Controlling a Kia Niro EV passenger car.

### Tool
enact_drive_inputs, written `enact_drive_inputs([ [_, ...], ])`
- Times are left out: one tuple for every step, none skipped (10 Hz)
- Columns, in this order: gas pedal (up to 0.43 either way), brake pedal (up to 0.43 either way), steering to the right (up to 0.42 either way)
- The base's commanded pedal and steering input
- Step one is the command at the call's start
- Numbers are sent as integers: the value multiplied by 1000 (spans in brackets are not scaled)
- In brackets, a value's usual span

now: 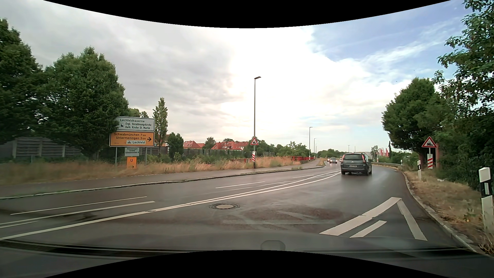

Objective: Follow the waypoints while adhering to traffic rules and regulations

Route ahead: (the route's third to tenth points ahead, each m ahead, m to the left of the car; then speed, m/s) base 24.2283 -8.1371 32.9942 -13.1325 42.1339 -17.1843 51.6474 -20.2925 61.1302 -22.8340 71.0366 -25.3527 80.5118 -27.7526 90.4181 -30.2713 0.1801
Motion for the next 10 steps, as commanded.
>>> enact_drive_inputs([
  [0,0,107],
  [0,0,114],
  [79,0,121],
  [177,0,140],
  [197,0,159],
  [240,0,181],
  [260,0,205],
  [287,0,223],
  [319,0,236],
  [358,0,253],
])
